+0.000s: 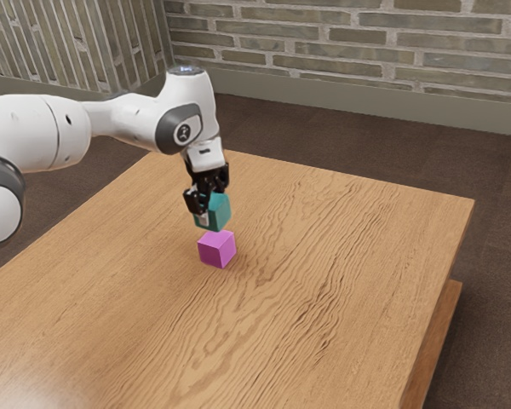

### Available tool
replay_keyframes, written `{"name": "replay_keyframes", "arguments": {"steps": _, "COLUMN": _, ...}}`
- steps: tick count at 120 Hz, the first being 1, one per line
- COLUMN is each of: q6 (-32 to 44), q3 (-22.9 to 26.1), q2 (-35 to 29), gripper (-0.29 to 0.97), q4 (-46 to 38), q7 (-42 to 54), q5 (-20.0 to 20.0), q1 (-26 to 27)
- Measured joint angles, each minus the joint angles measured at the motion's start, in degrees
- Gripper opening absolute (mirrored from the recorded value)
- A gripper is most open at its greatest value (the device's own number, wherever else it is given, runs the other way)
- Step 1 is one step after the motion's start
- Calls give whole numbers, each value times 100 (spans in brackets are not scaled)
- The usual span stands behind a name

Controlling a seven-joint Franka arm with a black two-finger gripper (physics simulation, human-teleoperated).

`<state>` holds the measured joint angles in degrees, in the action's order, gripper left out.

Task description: Pick up the blue block with one arm, and put the blue block on the pink block with one arm

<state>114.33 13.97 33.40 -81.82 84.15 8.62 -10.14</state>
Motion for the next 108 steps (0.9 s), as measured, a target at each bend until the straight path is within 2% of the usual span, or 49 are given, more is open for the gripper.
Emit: {"name": "replay_keyframes", "arguments": {"steps": 108, "q6": 9, "q3": -8, "q2": 180, "gripper": 37, "q4": 2, "q7": 643, "q5": -192, "q1": -129}}
